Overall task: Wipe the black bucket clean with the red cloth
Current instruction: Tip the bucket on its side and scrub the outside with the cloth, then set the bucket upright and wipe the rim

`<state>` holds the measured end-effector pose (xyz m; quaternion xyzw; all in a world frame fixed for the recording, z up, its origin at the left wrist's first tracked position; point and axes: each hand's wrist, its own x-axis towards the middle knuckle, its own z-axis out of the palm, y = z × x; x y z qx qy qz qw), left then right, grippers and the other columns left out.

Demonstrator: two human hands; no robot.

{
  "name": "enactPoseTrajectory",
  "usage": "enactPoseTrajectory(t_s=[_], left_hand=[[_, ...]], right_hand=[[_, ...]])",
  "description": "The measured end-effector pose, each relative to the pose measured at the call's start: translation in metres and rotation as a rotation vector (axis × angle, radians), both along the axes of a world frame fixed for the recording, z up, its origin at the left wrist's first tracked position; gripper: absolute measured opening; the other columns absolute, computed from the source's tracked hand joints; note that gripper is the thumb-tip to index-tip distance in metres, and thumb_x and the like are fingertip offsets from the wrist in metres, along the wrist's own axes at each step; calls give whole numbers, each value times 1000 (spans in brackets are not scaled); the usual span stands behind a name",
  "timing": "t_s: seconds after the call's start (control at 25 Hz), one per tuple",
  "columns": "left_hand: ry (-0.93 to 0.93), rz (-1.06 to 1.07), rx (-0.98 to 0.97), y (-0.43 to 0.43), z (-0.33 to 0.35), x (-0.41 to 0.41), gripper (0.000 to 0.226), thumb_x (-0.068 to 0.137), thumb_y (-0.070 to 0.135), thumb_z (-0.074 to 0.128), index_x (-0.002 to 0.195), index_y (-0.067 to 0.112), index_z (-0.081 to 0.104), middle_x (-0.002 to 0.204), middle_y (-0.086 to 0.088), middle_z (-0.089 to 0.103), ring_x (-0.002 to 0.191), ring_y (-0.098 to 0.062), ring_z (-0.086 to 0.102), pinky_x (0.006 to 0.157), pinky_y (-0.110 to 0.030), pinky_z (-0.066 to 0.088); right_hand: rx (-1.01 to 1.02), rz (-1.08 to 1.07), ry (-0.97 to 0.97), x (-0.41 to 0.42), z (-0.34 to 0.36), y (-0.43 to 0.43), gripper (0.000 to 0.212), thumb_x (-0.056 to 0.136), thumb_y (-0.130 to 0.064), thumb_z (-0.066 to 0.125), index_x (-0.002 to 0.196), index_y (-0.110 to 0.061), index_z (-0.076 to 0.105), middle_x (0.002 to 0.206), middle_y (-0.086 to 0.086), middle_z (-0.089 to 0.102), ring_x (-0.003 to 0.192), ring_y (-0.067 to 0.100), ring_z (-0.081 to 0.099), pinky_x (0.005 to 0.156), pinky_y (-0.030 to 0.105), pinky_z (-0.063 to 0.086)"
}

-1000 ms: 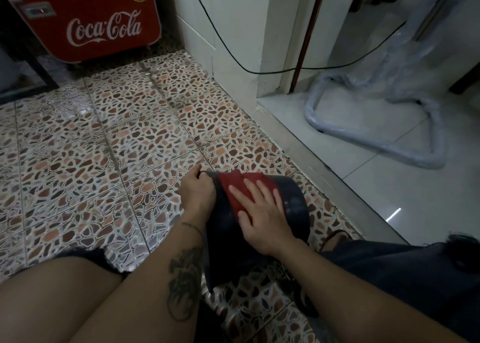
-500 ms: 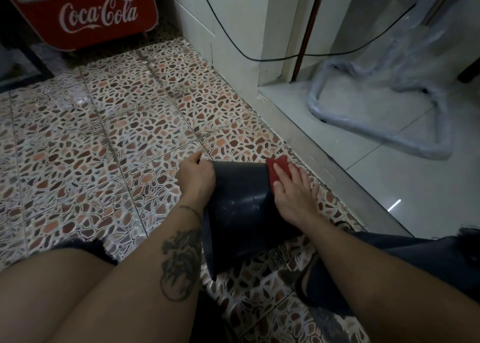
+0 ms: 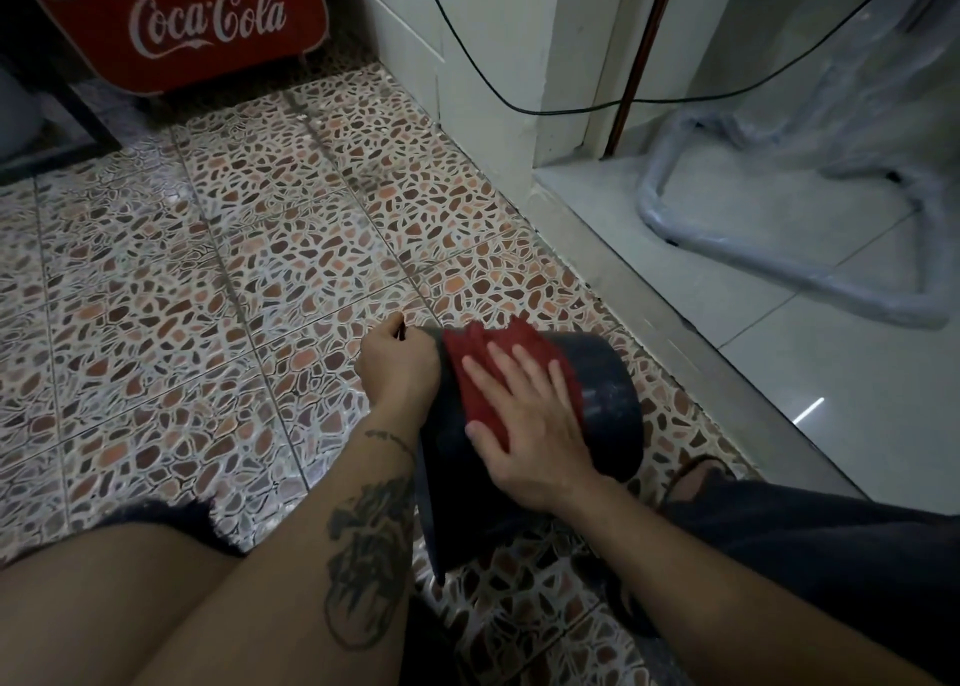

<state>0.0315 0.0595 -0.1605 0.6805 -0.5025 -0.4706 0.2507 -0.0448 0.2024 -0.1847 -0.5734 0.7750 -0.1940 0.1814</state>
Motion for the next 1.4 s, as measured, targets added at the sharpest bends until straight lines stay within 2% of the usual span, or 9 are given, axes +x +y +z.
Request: enactPoseTrajectory(t_s=[0.2,0.44,0.6,0.68,0.8,0.96,1.2,1.32,1.4], left_hand=[[-55,-45,-48,15,11,-3,49,91,16,51,139,22,58,139,-2,61,122,-25,58,93,-30,43],[-72,-98,-164,50,25,2,42,96,14,48,136,18,59,135,-4,63,114,-23,59,98,-32,44],[-44,-342,-442,45,47,-1,45,97,22,52,141,27,56,137,-2,63,124,-23,58,108,-35,43],[-66,-512,-625,34,56,-4,46,96,19,55,142,26,56,129,-3,68,114,-24,65,104,-39,49],[-179,-692,-741,19,57,-6,50,94,11,55,141,26,57,135,-2,65,120,-26,62,100,-42,50],[-423,-870,-783,28,40,3,60,87,7,53,139,38,56,137,8,64,120,-26,62,91,-43,53],[-320,-982,-736,48,20,6,39,81,33,52,116,26,69,113,5,72,104,-21,67,83,-38,55],[-157,-889,-721,54,4,20,25,75,26,68,98,17,72,94,2,72,87,-17,68,74,-25,52],[-146,-730,-730,53,-1,31,19,74,17,65,92,15,72,88,2,71,79,-16,66,70,-19,46]], right_hand=[[-15,-264,-41,-49,-12,4,54,102,-37,28,154,-28,38,163,-2,32,152,16,20,125,39,4],[32,-379,-91,-66,-3,29,44,103,-17,43,147,-18,50,156,3,44,145,21,34,121,38,22],[-67,-615,-394,-78,24,29,38,102,-12,46,136,-18,63,143,4,58,129,22,52,102,29,36],[-131,-648,-496,-85,37,29,38,102,-11,46,133,-20,65,136,3,63,121,22,58,93,25,42],[-192,-672,-559,-84,52,29,38,103,-14,45,132,-26,65,128,1,65,96,13,64,73,17,49],[-268,-673,-559,-83,61,26,40,103,-17,45,139,-26,60,143,-1,58,128,20,55,109,41,44],[-382,-408,-239,-60,63,20,45,100,-15,46,144,-20,55,151,0,50,139,17,43,118,40,33],[-344,-217,-45,-40,64,6,53,94,-17,43,146,-17,52,153,1,47,138,21,40,118,42,29],[-191,-105,34,-28,59,0,57,92,-23,47,148,-24,47,159,-1,37,145,22,30,120,49,19]])
